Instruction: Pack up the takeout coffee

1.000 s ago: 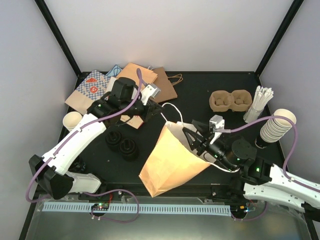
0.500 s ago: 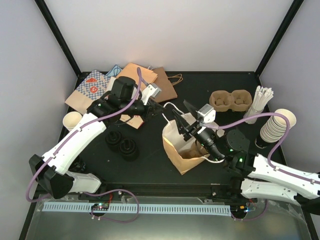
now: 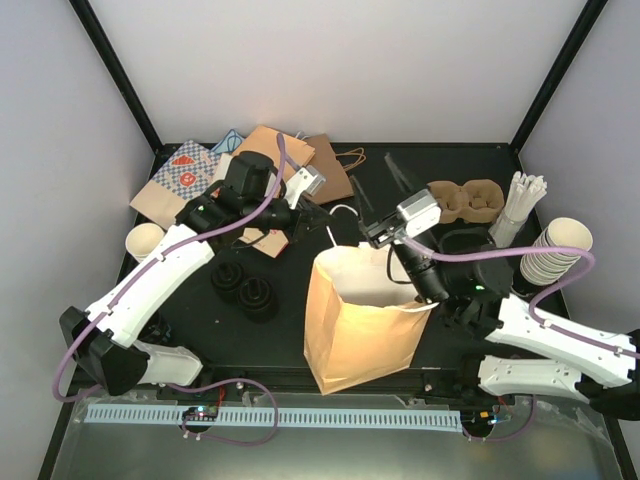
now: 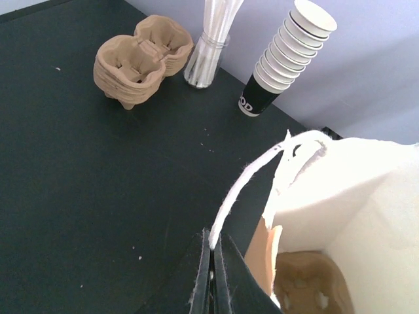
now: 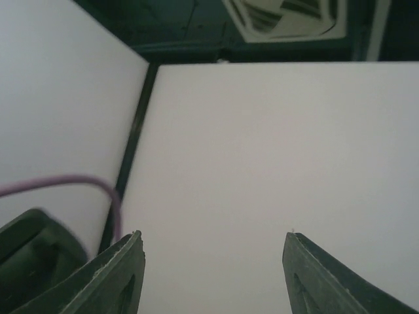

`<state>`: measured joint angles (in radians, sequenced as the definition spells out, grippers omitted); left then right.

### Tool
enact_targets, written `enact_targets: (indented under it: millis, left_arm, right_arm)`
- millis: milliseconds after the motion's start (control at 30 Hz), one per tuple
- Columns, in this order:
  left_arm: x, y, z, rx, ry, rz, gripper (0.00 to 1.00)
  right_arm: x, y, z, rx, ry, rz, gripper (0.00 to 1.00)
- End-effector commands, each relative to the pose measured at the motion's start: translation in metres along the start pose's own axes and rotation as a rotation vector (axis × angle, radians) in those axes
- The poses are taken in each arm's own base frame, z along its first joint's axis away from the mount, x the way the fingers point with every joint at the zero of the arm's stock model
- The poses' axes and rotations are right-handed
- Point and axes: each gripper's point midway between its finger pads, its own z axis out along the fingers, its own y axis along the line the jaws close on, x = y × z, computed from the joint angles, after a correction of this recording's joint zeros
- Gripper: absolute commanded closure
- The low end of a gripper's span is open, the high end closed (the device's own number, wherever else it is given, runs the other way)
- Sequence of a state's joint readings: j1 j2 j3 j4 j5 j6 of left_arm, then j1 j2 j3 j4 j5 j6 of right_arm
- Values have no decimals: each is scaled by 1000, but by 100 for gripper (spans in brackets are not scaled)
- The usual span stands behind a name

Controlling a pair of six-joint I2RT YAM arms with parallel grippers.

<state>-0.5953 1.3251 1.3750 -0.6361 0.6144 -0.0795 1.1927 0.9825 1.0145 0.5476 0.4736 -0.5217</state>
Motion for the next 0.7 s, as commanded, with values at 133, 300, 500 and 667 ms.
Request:
enact_targets:
  millis: [133,300,500,667]
  left_arm:
    - [-19,-8,-5,8,-34,48,98]
    - [-26,-17,-12,35,-53,50,98]
    - [-32,-17,-16,22,-59,75,99]
    - [-41,-22,-18,35,-72,107,98]
  right_arm:
    - [-39,-57,9,299,-42,-339,35]
    - [-9,-62,27,342,66,-522,32]
    - [-5,-64,38,267,172,-460,31]
    - [2,-55,19,91,265,-362,29]
